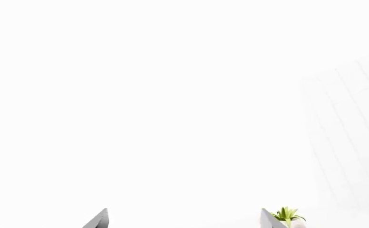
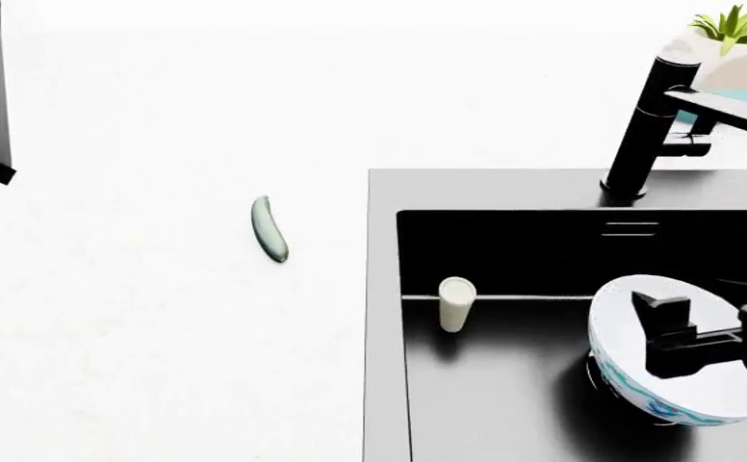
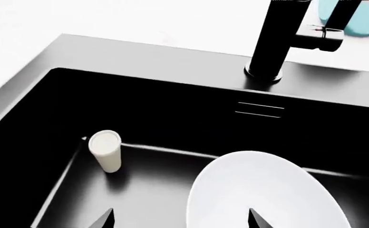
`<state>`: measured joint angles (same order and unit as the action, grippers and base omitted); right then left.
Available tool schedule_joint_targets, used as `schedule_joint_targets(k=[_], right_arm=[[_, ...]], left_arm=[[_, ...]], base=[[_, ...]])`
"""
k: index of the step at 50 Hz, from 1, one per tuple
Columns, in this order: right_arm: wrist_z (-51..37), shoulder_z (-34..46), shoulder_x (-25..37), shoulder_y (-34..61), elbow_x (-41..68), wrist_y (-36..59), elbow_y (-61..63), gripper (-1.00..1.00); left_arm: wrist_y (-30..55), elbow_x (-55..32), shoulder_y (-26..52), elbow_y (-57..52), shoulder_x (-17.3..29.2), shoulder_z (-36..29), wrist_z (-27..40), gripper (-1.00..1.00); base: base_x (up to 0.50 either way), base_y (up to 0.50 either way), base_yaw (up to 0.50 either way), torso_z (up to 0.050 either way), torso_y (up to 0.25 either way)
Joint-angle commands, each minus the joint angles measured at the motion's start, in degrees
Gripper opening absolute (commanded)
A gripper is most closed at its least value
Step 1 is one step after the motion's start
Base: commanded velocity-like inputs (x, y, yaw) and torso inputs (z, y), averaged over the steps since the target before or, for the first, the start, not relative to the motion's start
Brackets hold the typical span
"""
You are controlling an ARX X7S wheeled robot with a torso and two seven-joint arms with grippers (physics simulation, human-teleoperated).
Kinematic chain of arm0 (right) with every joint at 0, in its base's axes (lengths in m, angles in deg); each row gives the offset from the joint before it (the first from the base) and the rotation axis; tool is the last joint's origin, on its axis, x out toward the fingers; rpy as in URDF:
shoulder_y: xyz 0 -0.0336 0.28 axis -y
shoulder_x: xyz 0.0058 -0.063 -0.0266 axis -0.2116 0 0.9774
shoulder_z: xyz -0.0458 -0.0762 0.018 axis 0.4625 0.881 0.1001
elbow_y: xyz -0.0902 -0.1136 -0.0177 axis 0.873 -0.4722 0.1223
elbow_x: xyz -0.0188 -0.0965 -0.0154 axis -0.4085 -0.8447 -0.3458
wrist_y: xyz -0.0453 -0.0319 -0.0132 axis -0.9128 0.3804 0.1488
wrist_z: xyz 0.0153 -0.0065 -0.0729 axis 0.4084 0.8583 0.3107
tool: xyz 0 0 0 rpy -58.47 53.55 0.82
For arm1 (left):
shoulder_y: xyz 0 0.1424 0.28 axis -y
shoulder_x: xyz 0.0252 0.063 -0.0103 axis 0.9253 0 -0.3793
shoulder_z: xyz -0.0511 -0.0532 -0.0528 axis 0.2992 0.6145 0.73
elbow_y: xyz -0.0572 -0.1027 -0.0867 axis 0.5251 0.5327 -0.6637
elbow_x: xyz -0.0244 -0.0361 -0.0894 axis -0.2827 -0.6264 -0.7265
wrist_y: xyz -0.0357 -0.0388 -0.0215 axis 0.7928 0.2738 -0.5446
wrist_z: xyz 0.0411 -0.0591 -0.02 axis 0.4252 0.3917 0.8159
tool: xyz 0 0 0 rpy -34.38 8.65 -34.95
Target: Pick the cup and bowl from the sink and place them on the counter for drying.
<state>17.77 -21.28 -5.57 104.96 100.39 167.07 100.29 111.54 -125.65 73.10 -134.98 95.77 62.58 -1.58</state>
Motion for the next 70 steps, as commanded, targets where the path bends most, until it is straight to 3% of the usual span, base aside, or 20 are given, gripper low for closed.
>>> schedule_joint_targets(k=[1,14,60,70], right_arm=[[0.8,5.1,0.3,2.7,-4.1,-0.4,-3.1,1.00],[4.8,13.2,-1.8,4.8,-12.8,-4.6,-7.7,1.00],[8.0,24.1,-9.1,9.5,-24.3,-11.1,-22.2,1.00],[8.5,24.2,-8.6,6.6,-24.8,-12.3,-22.6,1.00]], left_arm=[[0.0,-0.1,-0.2,0.1,0.1,0.2,-0.1,1.00],[0.1,0.1,-0.5,0.1,0.1,0.3,-0.3,1.00],[0.5,-0.4,0.1,0.3,0.8,0.1,-0.4,1.00],[0.7,-0.3,-0.4,0.3,1.0,0.5,-0.6,1.00]], base=[[0.00,0.00,0.00,0.000,0.000],[0.00,0.00,0.00,0.000,0.000],[0.00,0.00,0.00,0.000,0.000],[0.00,0.00,0.00,0.000,0.000]])
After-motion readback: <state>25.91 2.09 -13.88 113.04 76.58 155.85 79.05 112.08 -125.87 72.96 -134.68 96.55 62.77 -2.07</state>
